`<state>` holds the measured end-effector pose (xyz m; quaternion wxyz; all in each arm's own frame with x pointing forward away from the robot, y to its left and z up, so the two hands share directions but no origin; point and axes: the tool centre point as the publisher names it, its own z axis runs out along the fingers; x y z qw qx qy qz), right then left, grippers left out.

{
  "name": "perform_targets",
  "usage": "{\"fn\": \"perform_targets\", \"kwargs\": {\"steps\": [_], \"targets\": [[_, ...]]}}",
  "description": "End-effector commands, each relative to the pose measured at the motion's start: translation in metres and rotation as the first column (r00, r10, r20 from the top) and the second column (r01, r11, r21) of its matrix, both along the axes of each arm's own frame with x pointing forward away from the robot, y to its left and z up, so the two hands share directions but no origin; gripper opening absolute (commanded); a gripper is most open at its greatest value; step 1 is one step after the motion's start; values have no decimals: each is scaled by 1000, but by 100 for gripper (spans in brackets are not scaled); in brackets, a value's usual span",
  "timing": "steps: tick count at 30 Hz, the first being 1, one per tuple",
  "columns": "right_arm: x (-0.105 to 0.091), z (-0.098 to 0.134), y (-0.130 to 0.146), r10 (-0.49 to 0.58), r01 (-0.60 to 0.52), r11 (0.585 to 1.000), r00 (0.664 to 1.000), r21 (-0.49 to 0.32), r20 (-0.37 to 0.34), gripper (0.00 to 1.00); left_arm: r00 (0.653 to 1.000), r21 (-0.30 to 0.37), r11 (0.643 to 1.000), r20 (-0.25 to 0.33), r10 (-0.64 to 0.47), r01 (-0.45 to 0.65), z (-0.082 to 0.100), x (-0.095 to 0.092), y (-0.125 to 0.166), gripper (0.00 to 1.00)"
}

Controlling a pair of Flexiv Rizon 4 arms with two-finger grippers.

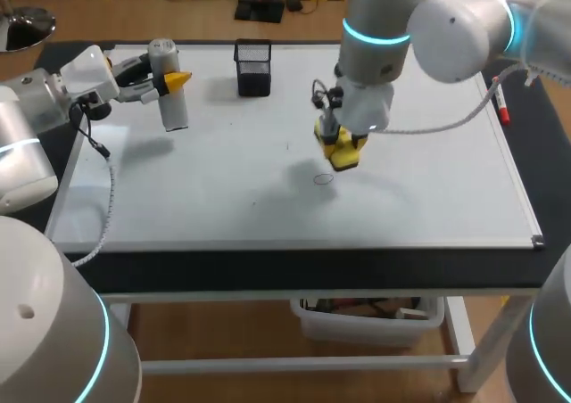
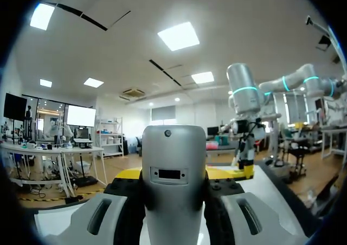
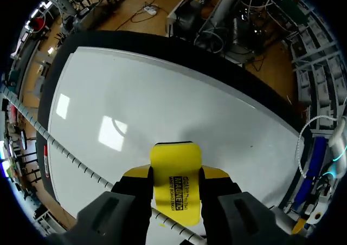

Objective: Pick up the inspection probe, press it on each red-marked spot on the whiteboard one by one, put down the probe, pick up the eraser, and wipe off all the red marks.

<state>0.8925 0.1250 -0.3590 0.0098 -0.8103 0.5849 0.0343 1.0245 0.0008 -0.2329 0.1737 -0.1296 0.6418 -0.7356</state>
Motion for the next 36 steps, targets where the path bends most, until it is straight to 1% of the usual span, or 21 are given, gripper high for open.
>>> {"fn": "perform_targets", "kwargs": {"steps": [1, 5, 8, 15, 18, 26, 27, 36], "targets": [[-11, -3, 13, 21, -21, 1000, 999, 2, 37, 0, 1000, -3, 1000, 3, 0, 0, 0, 0, 0, 0], [-16, -11, 23, 47, -47, 999, 999, 7, 29, 0, 1000, -3, 1000, 3, 0, 0, 0, 0, 0, 0], [-20, -23, 29, 76, -76, 997, 997, -14, 16, 0, 1000, -3, 1000, 3, 0, 0, 0, 0, 0, 0], [-25, -40, 37, 101, -101, 995, 995, -22, -2, 0, 1000, -3, 1000, 3, 0, 0, 0, 0, 0, 0], [-23, -47, 39, 98, -98, 995, 995, -29, -17, 0, 1000, -3, 1000, 3, 0, 0, 0, 0, 0, 0], [-15, -61, 43, 88, -89, 995, 996, -36, -27, 0, 1000, -3, 1000, 3, 0, 0, 0, 0, 0, 0], [-15, -63, 43, 83, -84, 996, 996, -31, -42, 0, 1000, -3, 1000, 3, 0, 0, 0, 0, 0, 0], [-12, -67, 38, 83, -85, 996, 995, -40, -46, 0, 1000, -3, 1000, 3, 0, 0, 0, 0, 0, 0]]}}
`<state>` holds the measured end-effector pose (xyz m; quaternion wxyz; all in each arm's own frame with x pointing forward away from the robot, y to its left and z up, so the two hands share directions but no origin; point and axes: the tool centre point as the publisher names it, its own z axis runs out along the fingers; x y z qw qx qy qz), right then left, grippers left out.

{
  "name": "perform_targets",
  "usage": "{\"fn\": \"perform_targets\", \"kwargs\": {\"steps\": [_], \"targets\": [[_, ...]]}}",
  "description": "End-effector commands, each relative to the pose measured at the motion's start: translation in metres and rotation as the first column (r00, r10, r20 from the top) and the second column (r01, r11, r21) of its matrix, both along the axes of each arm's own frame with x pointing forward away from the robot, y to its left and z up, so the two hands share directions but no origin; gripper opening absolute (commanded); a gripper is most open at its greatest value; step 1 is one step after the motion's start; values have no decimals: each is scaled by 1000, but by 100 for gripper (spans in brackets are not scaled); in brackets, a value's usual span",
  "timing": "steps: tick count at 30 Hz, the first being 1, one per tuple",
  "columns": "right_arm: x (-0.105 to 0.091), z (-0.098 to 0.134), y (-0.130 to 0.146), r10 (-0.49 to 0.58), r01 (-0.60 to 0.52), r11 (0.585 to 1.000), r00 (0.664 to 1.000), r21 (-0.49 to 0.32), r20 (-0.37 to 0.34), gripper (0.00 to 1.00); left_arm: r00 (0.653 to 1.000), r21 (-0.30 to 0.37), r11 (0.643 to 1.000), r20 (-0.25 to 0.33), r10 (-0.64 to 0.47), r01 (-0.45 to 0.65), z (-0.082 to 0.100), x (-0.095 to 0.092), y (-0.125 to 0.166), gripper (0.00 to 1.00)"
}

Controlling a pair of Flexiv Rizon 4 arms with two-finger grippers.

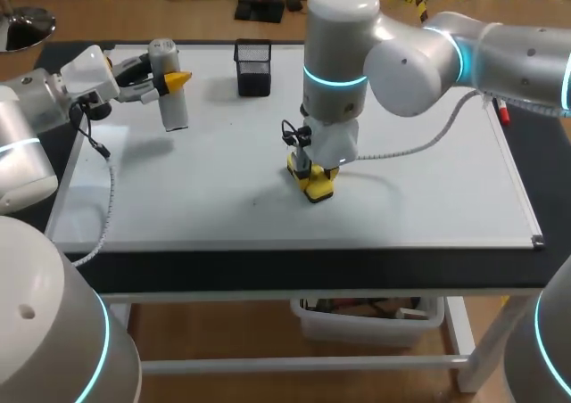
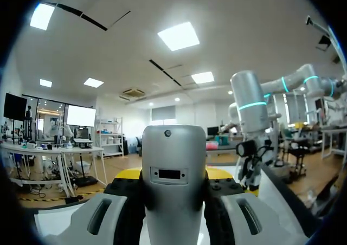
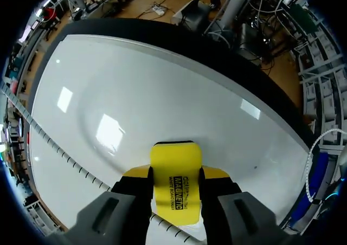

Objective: Pick up the inspection probe, press it on each red-marked spot on the whiteboard one by one, put down the probe, pick up the eraser, and wipe off all the red marks.

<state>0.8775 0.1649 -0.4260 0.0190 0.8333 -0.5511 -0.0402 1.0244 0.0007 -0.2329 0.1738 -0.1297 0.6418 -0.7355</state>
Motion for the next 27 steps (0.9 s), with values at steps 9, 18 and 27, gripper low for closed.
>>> {"fn": "perform_targets", "kwargs": {"steps": [9, 18, 27], "targets": [[5, -5, -18, -38, 38, 999, 999, -28, -10, 0, 1000, -3, 1000, 3, 0, 0, 0, 0, 0, 0], [10, -7, -43, -98, 98, 994, 995, -46, -4, 0, 1000, -3, 1000, 3, 0, 0, 0, 0, 0, 0], [18, -5, -61, -149, 149, 988, 989, -50, 6, 0, 1000, -3, 1000, 3, 0, 0, 0, 0, 0, 0]]}}
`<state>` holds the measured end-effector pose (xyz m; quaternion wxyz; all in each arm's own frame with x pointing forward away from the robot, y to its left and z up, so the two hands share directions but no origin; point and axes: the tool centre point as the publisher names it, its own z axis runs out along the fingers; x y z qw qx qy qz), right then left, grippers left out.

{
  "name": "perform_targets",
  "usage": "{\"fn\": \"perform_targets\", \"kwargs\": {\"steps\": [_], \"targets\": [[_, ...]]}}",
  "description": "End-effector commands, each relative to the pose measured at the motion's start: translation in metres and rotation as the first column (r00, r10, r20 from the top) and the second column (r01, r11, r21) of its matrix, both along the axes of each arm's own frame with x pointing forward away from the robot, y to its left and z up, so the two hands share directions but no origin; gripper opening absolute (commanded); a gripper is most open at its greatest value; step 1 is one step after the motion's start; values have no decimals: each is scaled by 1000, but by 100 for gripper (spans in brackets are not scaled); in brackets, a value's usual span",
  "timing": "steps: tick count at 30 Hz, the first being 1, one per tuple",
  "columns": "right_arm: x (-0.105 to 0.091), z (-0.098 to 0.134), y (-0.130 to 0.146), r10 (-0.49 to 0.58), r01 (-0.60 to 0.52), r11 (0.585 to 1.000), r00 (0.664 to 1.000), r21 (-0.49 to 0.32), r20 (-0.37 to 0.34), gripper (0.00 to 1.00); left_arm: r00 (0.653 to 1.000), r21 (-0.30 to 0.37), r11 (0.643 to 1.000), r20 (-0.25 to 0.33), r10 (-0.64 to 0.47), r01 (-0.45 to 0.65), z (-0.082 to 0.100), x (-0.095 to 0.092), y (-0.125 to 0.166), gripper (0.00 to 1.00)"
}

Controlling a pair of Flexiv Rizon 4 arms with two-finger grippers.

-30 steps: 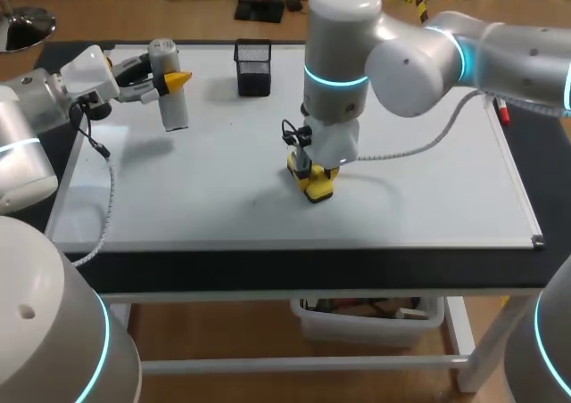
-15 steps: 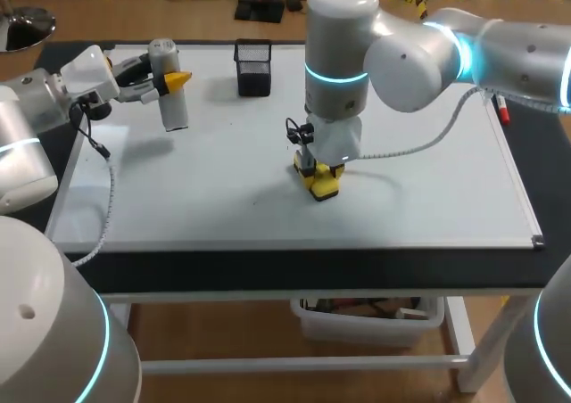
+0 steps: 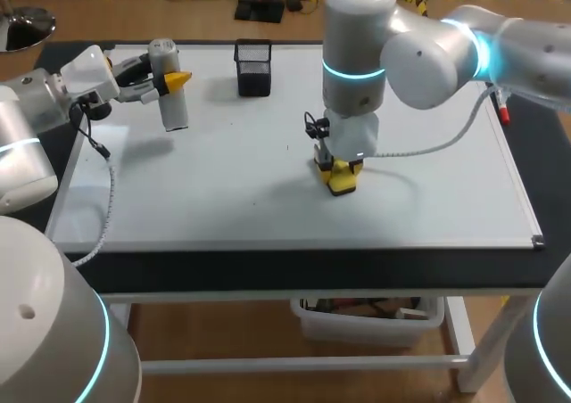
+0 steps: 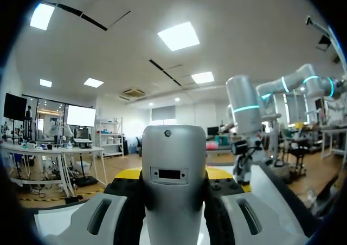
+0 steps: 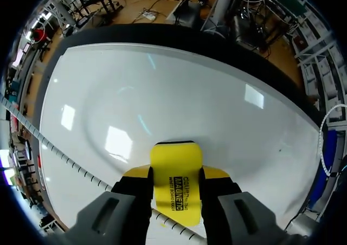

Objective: Pick up the inspection probe, press it on each red-marked spot on the whiteboard one by one, put down the probe, pick up the eraser, and wipe off all the red marks.

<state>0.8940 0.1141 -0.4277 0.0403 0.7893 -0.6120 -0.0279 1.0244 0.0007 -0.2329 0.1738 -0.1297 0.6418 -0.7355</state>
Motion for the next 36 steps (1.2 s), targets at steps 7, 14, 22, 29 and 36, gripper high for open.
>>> {"fn": "perform_targets", "kwargs": {"steps": [7, 14, 22, 29, 36], "targets": [[9, -1, -20, -33, 33, 999, 999, 1, 15, 0, 1000, -3, 1000, 3, 0, 0, 0, 0, 0, 0], [17, 17, -24, -55, 55, 998, 998, 23, 27, 0, 1000, -3, 1000, 3, 0, 0, 0, 0, 0, 0], [25, 46, -28, -77, 74, 996, 996, 58, 43, 0, 1000, -3, 1000, 3, 0, 0, 0, 0, 0, 0], [25, 46, -28, -77, 74, 996, 996, 58, 43, 0, 1000, -3, 1000, 3, 0, 0, 0, 0, 0, 0], [25, 46, -28, -77, 74, 996, 996, 58, 43, 0, 1000, -3, 1000, 3, 0, 0, 0, 0, 0, 0]]}}
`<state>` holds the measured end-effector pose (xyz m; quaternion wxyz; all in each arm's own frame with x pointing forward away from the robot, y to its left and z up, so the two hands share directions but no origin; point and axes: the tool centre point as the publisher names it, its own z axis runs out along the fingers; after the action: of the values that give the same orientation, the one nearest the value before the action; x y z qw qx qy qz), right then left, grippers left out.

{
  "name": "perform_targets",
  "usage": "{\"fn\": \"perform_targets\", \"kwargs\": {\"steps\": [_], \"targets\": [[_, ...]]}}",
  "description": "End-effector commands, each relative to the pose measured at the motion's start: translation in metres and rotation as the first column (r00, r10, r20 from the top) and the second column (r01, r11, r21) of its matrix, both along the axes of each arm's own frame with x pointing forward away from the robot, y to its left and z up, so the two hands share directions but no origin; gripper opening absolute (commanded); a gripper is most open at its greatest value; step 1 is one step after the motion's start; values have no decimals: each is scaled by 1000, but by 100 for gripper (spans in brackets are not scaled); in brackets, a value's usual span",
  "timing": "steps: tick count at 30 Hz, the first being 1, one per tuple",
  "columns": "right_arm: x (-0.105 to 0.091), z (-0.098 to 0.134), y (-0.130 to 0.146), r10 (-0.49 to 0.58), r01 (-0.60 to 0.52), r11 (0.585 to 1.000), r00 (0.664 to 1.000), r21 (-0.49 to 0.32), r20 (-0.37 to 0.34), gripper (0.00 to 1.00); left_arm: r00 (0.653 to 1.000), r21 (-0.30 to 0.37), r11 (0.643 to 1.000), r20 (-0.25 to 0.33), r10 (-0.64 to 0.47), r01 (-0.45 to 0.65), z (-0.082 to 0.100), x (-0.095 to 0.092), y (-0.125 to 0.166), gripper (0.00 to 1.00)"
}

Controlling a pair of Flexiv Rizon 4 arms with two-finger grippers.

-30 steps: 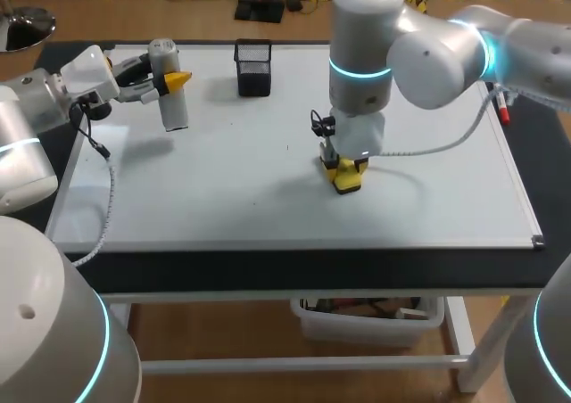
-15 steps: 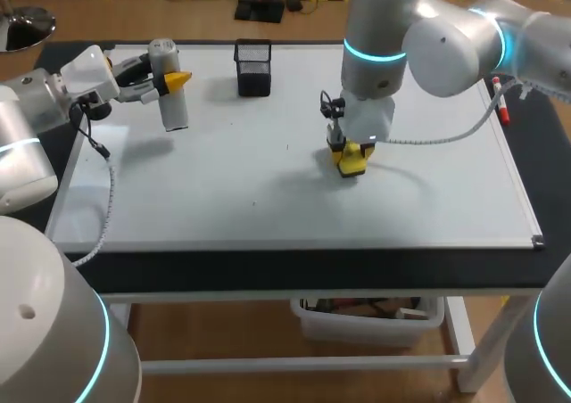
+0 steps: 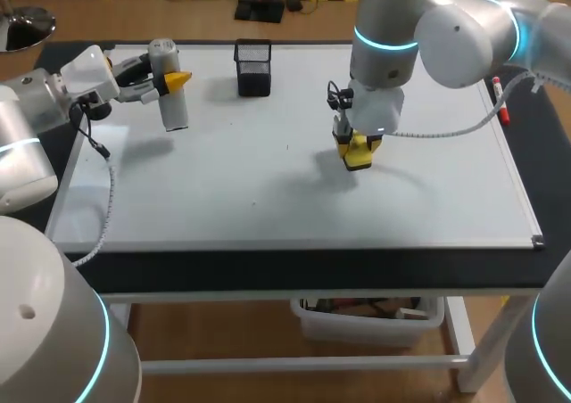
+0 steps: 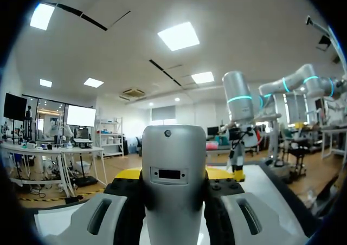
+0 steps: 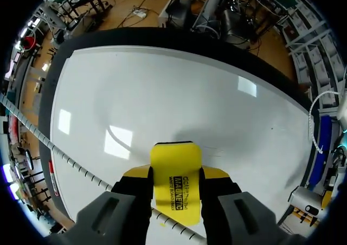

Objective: Pick up the inspection probe, press it on each red-marked spot on the whiteboard one by one, put down the probe, pick up the eraser, and wipe off all the red marks.

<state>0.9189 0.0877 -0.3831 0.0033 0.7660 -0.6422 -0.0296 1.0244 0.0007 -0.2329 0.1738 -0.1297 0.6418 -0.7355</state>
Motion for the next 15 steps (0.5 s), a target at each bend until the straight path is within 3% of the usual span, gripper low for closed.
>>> {"fn": "perform_targets", "kwargs": {"steps": [1, 5, 7, 11, 15], "targets": [[0, 1, -1, 3, -3, 1000, 1000, 0, 2, 0, 1000, -3, 1000, 3, 0, 0, 0, 0, 0, 0], [2, -1, 0, -1, 1, 1000, 1000, -2, 1, 0, 1000, -3, 1000, 3, 0, 0, 0, 0, 0, 0], [13, -4, 3, -26, 26, 999, 1000, 18, 1, 0, 1000, -3, 1000, 3, 0, 0, 0, 0, 0, 0], [52, 1, 9, -72, 70, 994, 997, 80, 32, 0, 1000, -3, 1000, 3, 0, 0, 0, 0, 0, 0], [91, 4, 14, -73, 67, 995, 995, 80, 73, 0, 1000, -3, 1000, 3, 0, 0, 0, 0, 0, 0]]}}
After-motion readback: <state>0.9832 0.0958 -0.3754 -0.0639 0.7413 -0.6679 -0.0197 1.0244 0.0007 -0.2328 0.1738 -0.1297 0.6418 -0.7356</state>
